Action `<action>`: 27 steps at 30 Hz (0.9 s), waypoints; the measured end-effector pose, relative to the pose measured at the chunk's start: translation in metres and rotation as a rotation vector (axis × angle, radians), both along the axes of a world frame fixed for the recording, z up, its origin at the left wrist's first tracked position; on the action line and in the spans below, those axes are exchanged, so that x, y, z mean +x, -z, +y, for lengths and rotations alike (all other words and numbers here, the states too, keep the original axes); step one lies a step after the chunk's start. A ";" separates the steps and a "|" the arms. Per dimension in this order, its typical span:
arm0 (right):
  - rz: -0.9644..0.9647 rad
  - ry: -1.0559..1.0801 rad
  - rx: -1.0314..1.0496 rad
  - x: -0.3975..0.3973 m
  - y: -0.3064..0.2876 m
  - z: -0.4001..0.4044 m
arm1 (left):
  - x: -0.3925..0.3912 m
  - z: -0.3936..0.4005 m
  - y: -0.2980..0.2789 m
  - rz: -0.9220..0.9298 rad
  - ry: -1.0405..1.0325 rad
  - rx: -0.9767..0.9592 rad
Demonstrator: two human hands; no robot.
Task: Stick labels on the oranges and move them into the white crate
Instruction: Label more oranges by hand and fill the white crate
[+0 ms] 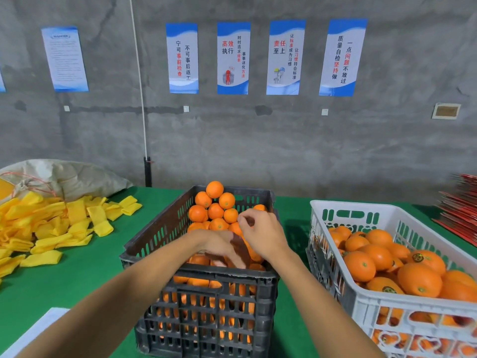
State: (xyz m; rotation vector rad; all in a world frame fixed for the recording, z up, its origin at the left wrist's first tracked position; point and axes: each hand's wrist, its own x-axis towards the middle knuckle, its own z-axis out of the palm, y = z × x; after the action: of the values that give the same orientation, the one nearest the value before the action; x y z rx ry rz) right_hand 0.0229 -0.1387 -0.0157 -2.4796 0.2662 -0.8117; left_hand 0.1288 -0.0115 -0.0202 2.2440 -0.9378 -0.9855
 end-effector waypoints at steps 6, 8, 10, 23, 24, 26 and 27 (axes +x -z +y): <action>-0.308 -0.085 0.210 -0.037 -0.009 0.009 | -0.044 -0.005 -0.035 0.301 -0.194 -0.788; -0.492 -0.056 0.351 -0.062 -0.017 0.008 | -0.076 -0.015 -0.045 0.217 -0.233 -0.943; -0.595 -0.062 0.484 -0.090 -0.023 0.003 | -0.109 -0.024 -0.053 0.096 -0.254 -1.060; -0.326 -0.031 0.597 -0.204 0.142 -0.036 | -0.213 -0.044 0.122 -0.028 -0.166 -0.752; -0.249 -0.025 0.600 -0.207 0.162 -0.038 | -0.218 -0.036 0.143 0.017 -0.199 -0.722; -0.073 -0.010 0.553 -0.214 0.191 -0.043 | -0.226 -0.026 0.177 0.014 -0.283 -0.669; 0.029 -0.015 0.511 -0.215 0.203 -0.044 | -0.229 -0.022 0.193 -0.015 -0.329 -0.654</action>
State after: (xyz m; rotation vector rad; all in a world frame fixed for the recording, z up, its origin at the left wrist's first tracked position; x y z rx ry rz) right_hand -0.1925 -0.1829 -0.2191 -2.0106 0.4082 -0.6086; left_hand -0.1000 -0.0332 -0.2128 1.7646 -0.7255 -0.4273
